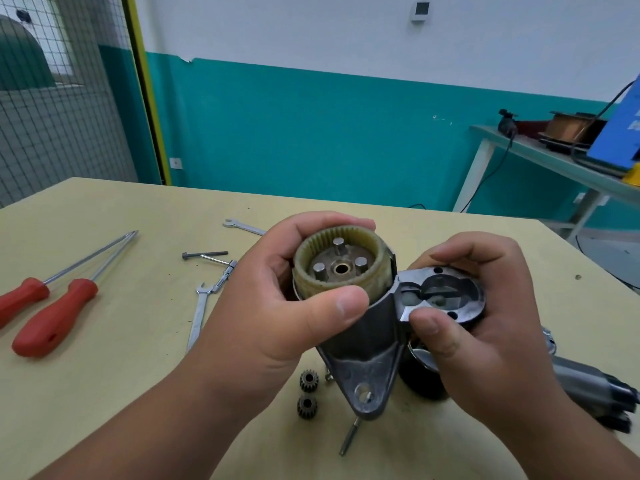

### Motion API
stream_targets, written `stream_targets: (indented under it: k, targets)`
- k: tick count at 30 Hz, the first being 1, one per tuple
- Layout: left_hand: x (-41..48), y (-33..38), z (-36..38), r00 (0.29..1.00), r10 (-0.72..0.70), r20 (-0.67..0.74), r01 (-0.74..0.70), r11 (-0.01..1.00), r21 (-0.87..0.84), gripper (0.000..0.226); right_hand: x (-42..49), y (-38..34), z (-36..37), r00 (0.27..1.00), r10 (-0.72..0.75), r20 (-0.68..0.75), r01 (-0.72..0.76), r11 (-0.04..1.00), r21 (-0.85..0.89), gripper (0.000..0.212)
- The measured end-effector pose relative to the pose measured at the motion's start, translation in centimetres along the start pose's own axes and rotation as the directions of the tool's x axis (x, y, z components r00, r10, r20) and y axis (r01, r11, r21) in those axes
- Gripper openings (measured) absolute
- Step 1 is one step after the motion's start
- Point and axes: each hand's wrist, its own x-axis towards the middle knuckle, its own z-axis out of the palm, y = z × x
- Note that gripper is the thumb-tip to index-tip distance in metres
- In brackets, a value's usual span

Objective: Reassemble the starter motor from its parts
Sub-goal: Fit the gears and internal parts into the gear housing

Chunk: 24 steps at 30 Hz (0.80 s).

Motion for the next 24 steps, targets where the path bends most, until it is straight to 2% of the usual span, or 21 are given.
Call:
stream_targets:
  k: [3,9,18,24]
  targets:
    - [0.1,0.2,-0.1,0.999,-0.009,0.039,0.01,1.0,-0.028,0.069,0.1,0.1,-0.3,1.0,-0.007,0.023,0.006,0.999,0.037,0.04]
    - [0.7,0.2,-0.9,0.985,-0.031,0.169,0.045,0.996,-0.079,0.078,0.2,0.5,-0.7,0.998,-0.016,0.068,0.009,0.996,0.094,0.04]
    - [1.3,0.6,-2.4,0.929,-0.041,0.368,0.058,0.998,-0.036,0.075,0.0,0.8,-1.1,0.992,-0.011,0.122,-0.008,0.987,0.159,0.04]
    - [1.4,1.2,-3.4,0.884,-0.09,0.46,0.071,0.996,0.059,0.077,0.0,0.6,-1.0,0.987,-0.008,0.159,-0.024,0.979,0.203,0.04]
